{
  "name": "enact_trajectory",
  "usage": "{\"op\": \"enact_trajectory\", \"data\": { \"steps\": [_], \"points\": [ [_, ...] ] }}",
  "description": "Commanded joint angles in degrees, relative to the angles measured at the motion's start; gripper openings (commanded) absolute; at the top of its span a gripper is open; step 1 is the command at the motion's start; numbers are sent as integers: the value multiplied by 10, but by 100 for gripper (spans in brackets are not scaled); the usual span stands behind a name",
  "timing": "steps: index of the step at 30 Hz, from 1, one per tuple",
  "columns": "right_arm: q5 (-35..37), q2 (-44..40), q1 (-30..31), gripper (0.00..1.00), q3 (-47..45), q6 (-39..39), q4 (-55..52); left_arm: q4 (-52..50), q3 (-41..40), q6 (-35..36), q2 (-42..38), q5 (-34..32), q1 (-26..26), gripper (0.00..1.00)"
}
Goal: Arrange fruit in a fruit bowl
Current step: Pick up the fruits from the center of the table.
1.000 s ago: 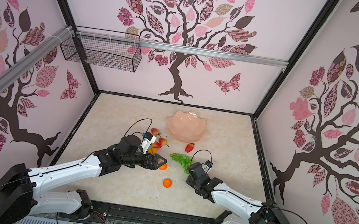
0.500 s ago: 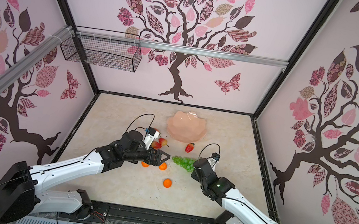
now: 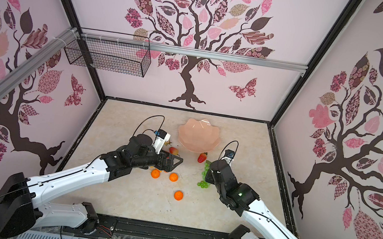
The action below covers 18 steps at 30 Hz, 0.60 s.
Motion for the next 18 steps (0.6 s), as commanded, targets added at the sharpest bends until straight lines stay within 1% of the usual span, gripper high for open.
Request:
{"op": "enact_trajectory", "data": {
  "steps": [1, 5, 10, 18],
  "points": [
    [15, -5, -2, 0, 46, -59, 6, -27, 42, 7, -9, -38, 1, 98],
    [15, 11, -2, 0, 84, -101, 9, -42, 60, 11, 3, -58, 4, 98],
    [11, 27, -3, 0, 133, -141, 21, -41, 80, -4, 12, -54, 23, 98],
    [0, 100, -8, 0, 240, -179, 29, -45, 125, -2, 25, -48, 50, 98]
  ]
}}
